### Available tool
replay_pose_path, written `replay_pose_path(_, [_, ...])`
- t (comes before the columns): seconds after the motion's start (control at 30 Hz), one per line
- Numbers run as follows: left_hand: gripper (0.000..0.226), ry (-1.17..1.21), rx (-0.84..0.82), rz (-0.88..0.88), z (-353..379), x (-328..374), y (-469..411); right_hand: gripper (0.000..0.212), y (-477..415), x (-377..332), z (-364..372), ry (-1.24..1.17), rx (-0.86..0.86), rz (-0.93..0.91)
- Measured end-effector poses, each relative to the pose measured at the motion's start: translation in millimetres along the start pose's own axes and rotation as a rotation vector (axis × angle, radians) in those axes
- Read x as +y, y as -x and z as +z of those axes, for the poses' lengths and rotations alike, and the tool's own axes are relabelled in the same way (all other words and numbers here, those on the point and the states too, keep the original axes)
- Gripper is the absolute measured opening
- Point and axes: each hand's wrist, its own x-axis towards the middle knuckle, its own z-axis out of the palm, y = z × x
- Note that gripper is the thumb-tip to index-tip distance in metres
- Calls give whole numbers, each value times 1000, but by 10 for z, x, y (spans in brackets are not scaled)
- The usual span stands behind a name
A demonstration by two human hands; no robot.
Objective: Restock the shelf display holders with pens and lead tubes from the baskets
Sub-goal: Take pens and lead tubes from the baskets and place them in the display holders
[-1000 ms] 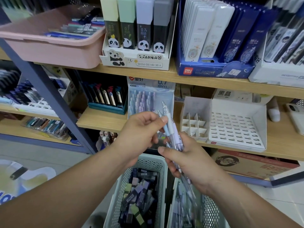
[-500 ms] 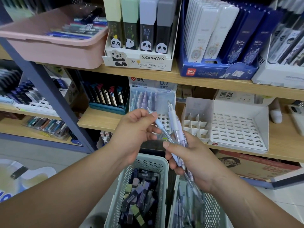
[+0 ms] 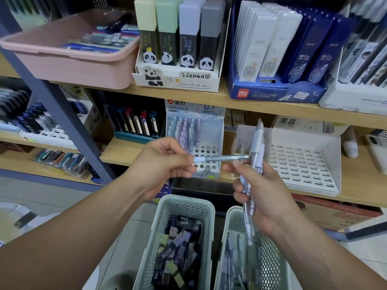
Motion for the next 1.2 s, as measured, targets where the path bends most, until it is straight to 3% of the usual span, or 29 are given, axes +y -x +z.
replay_pose_path(0.17, [26,-237,-178,-83,-116,-111,56,16,20,14,-17,44,-18,-22])
replay_pose_path(0.3, [42,-304,-374,-184,-123,-179,94,20,0,97,23,95,55,-46])
replay_pose_path(0.4, [46,-372,-430,-217,-73,-222,125,18,-4,142,38,161,95,-88])
replay_pose_path(0.5, [49,-434,-411,-221,-2,-269,164,18,19,170,45,285,58,-151])
replay_pose_path(0.63, [16,-460,-298,-137,82,-308,162,27,72,210,108,390,-30,-208])
replay_pose_path(0.7, [12,-474,-240,-103,107,-346,151,34,79,214,131,400,-44,-227])
replay_pose_path(0.97, [45,-516,-211,20,146,-408,115,34,101,226,142,383,-90,-212])
replay_pose_path(1.1, [16,-553,-215,95,272,-413,106,27,95,217,104,359,-25,-234])
replay_pose_path(1.2, [9,-502,-236,56,351,-395,68,27,74,180,39,355,1,-231])
